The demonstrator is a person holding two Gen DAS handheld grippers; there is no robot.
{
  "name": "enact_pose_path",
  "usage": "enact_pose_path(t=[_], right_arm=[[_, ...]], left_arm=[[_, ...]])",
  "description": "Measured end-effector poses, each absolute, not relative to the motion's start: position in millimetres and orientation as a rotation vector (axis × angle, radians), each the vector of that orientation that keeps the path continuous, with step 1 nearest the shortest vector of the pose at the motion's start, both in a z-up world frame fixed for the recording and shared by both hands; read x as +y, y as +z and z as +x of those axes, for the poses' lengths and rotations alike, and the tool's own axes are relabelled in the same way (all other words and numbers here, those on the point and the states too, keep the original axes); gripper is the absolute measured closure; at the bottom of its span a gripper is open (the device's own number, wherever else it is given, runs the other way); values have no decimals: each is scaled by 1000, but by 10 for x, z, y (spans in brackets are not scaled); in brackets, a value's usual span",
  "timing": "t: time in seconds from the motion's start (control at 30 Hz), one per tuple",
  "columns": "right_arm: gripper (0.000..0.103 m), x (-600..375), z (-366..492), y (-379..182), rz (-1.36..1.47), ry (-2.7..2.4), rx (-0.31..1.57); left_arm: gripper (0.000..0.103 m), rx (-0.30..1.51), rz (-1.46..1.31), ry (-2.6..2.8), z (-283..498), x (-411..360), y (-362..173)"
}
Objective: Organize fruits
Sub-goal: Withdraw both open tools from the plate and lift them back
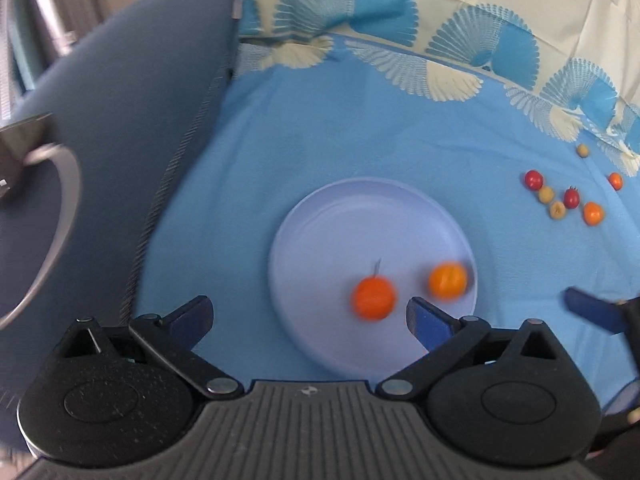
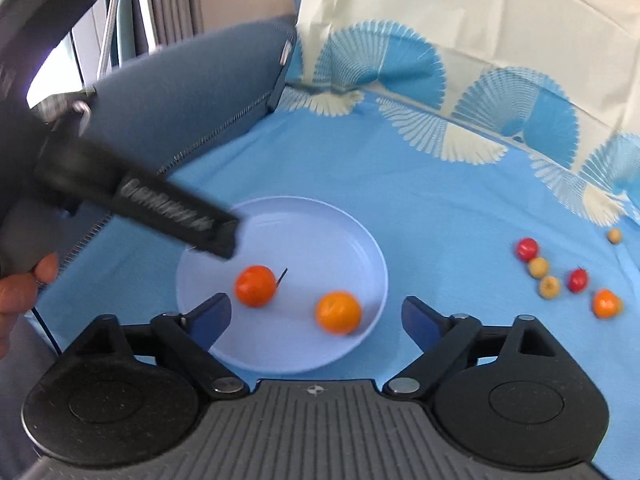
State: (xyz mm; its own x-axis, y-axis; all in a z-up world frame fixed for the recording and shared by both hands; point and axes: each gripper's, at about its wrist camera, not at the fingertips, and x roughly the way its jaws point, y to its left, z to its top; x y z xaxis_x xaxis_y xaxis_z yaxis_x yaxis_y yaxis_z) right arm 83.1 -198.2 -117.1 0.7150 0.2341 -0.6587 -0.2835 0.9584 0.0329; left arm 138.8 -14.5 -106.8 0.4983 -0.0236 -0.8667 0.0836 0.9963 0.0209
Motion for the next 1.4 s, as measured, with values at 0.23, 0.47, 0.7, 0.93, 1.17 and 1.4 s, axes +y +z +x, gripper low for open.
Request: enact_pose_path(t=[0.23, 0.47, 0.7, 0.93, 1.17, 1.4], right_arm=[[3, -2021, 96, -811, 17, 253, 678], [1, -1984, -468, -618, 14, 227, 587], [1, -2099, -843, -515, 28, 199, 525], [1, -2154, -1042, -411, 41, 188, 472], [1, -2195, -1173, -362, 44, 192, 439], [1, -2243, -1199, -367, 59, 183, 436]], left_arm=[[0, 1048, 80, 24, 676, 10, -847], [0, 970, 69, 6, 162, -8, -614], [0, 894, 80, -3, -139, -86, -374], [0, 838, 92, -11, -354, -136, -213], [0, 820, 87, -8, -431, -101, -161], [0, 817, 87, -10, -427, -98, -161]])
